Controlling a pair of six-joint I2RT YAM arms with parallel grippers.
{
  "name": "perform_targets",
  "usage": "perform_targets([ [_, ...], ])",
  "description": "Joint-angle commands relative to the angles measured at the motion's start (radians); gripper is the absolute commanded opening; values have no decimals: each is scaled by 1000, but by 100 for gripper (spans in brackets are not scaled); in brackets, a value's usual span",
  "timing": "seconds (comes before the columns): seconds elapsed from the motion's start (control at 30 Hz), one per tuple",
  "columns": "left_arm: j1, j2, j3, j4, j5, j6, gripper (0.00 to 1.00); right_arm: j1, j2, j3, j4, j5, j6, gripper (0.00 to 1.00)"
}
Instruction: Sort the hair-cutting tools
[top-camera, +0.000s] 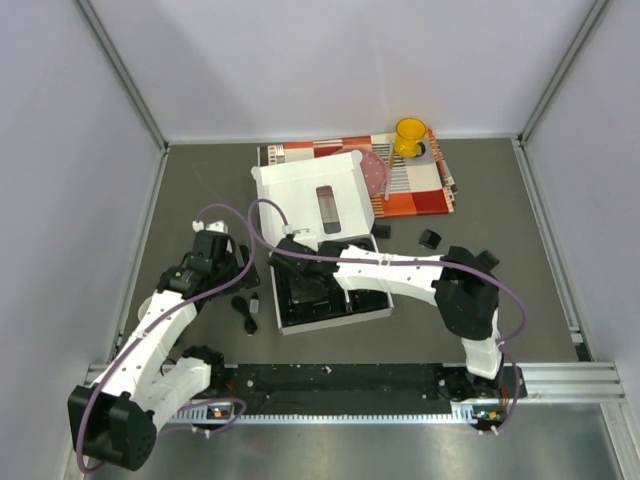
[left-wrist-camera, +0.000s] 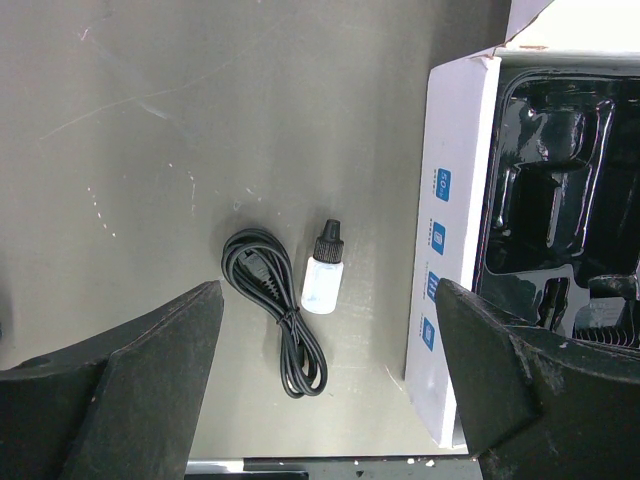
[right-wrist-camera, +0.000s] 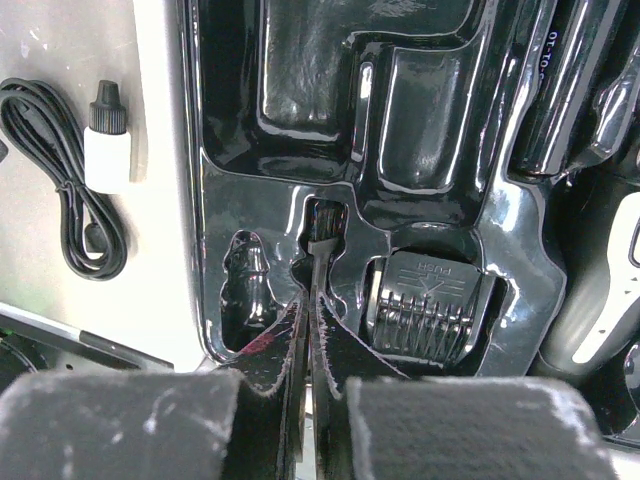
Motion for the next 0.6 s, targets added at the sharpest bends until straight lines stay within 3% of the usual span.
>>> perform_targets([
  [0.0,0,-2,27,8,-21,-3,92,17,16,49,-1,2,-13,0],
  [0.57,-2,-5,27,7,-24,-3,93,19,59,52,6,-17,-24,0],
])
